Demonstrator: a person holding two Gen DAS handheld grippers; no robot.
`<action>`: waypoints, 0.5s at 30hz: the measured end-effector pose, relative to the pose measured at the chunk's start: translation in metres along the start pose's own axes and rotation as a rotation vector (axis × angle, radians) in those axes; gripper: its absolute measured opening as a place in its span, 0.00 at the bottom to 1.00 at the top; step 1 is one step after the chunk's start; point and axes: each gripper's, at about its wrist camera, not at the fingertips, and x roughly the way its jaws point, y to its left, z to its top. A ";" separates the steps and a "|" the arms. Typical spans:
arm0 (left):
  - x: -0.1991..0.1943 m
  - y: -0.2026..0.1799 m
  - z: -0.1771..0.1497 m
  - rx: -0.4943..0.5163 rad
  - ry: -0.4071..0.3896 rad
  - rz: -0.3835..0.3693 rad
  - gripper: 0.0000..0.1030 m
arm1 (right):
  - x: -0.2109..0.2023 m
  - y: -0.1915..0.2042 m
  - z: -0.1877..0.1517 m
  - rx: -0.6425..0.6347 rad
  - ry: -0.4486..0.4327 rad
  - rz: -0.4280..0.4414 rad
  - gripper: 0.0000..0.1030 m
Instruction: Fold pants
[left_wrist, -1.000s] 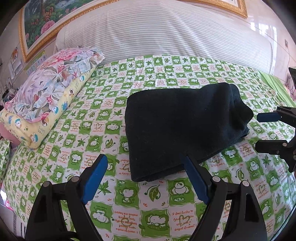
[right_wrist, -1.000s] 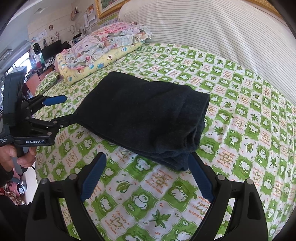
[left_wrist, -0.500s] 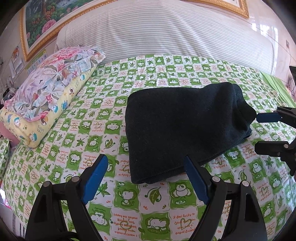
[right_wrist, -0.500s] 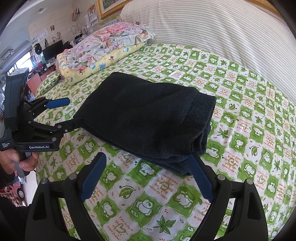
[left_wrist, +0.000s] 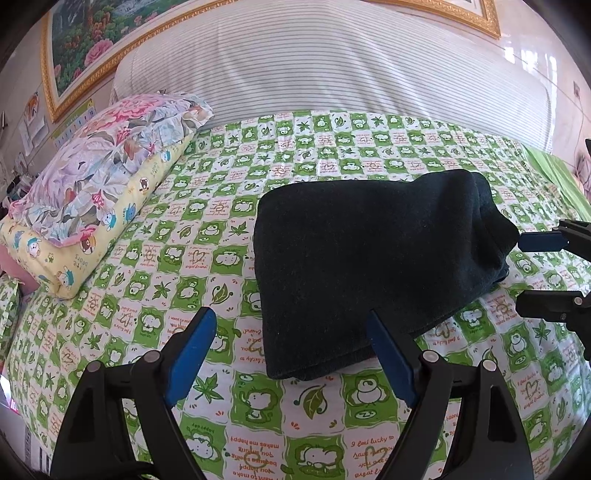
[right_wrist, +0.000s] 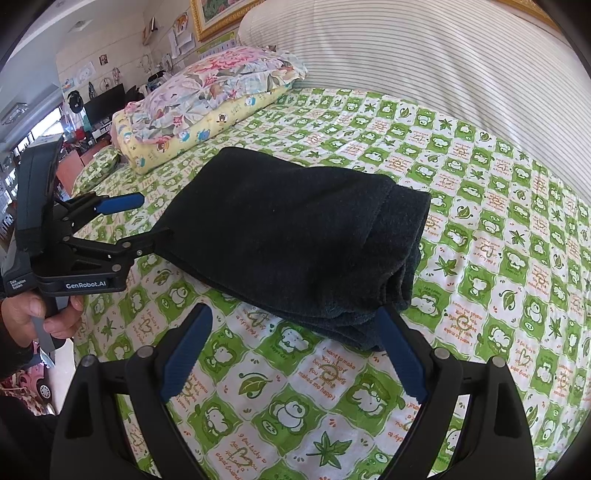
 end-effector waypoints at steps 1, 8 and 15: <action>0.000 0.000 0.000 0.000 0.001 0.000 0.82 | 0.000 0.000 0.000 0.001 0.001 0.000 0.88; 0.000 0.000 0.000 0.002 -0.001 0.000 0.82 | 0.000 0.000 0.000 0.006 0.000 0.002 0.88; 0.002 0.001 0.003 0.008 -0.003 -0.002 0.82 | 0.000 0.001 0.000 0.003 -0.003 0.001 0.88</action>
